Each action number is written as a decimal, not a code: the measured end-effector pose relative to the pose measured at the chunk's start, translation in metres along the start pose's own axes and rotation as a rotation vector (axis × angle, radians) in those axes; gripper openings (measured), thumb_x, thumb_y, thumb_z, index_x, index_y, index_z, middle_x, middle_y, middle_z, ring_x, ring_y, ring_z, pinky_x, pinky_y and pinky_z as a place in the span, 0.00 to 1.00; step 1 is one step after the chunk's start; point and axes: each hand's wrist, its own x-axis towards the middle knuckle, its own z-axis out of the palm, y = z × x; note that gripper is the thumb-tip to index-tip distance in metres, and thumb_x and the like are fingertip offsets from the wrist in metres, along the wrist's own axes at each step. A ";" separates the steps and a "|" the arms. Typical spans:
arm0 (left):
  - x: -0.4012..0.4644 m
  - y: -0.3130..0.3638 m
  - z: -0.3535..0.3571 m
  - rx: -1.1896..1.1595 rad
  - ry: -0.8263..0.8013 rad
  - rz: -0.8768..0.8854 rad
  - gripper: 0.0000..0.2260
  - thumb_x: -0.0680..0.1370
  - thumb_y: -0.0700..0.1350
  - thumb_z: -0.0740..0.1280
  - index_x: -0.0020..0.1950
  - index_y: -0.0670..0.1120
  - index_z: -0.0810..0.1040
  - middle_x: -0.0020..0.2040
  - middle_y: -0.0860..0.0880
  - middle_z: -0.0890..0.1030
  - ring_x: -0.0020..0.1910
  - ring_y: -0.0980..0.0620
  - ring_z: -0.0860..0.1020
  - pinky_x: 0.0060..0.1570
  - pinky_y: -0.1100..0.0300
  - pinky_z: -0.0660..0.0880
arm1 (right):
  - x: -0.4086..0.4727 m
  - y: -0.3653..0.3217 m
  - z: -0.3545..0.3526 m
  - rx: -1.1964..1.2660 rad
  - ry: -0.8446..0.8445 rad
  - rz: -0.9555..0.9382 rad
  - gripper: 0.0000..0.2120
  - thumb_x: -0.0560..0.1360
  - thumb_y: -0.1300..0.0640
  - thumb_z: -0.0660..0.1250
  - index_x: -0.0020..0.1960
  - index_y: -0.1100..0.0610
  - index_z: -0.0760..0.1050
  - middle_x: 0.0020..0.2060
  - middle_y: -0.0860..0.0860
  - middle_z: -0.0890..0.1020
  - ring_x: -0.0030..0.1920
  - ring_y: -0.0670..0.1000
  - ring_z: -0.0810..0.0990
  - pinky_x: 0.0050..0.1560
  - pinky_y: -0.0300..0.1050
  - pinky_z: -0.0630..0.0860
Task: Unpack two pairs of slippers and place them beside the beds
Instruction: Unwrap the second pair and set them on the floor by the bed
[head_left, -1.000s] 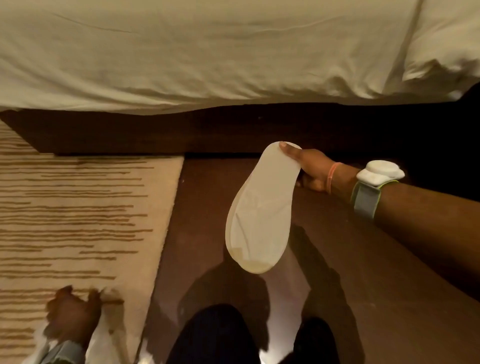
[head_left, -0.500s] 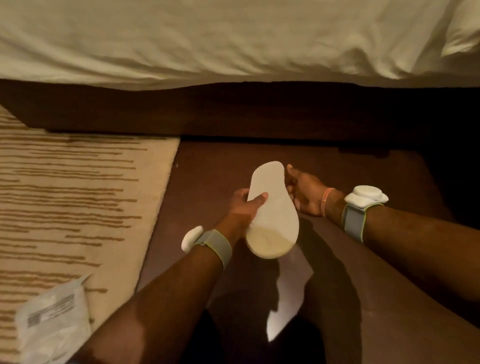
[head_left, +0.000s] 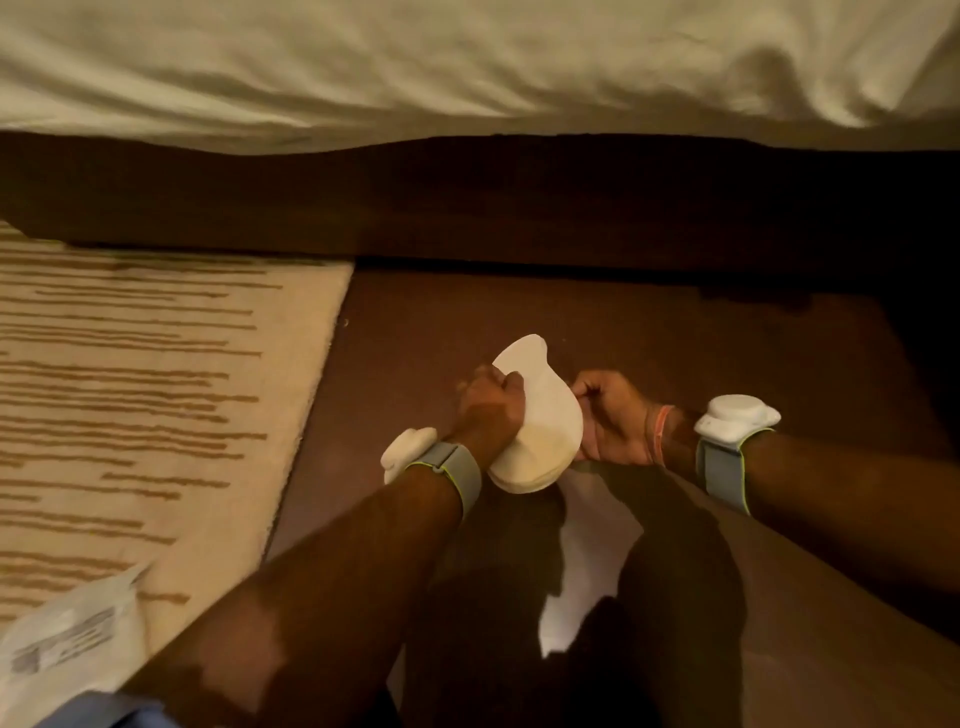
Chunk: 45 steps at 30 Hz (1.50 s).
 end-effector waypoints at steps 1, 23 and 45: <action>-0.004 -0.002 0.002 -0.005 -0.017 0.003 0.19 0.80 0.59 0.59 0.59 0.45 0.73 0.62 0.41 0.74 0.66 0.39 0.71 0.67 0.45 0.70 | -0.001 0.004 0.001 -0.001 -0.006 0.010 0.19 0.66 0.52 0.57 0.46 0.58 0.83 0.42 0.56 0.86 0.41 0.57 0.85 0.48 0.49 0.78; -0.019 0.015 -0.017 0.055 -0.124 0.316 0.24 0.71 0.64 0.70 0.28 0.48 0.68 0.31 0.48 0.77 0.39 0.48 0.76 0.51 0.50 0.75 | -0.021 -0.008 0.007 0.013 0.099 -0.144 0.21 0.71 0.52 0.54 0.34 0.58 0.84 0.33 0.56 0.84 0.33 0.55 0.84 0.35 0.43 0.80; -0.021 0.039 -0.054 -0.278 -0.462 0.309 0.14 0.68 0.47 0.79 0.48 0.47 0.79 0.52 0.40 0.85 0.50 0.41 0.85 0.50 0.48 0.82 | -0.050 -0.034 0.013 -0.023 -0.039 -0.059 0.16 0.77 0.55 0.56 0.60 0.59 0.73 0.50 0.57 0.81 0.46 0.55 0.82 0.46 0.49 0.82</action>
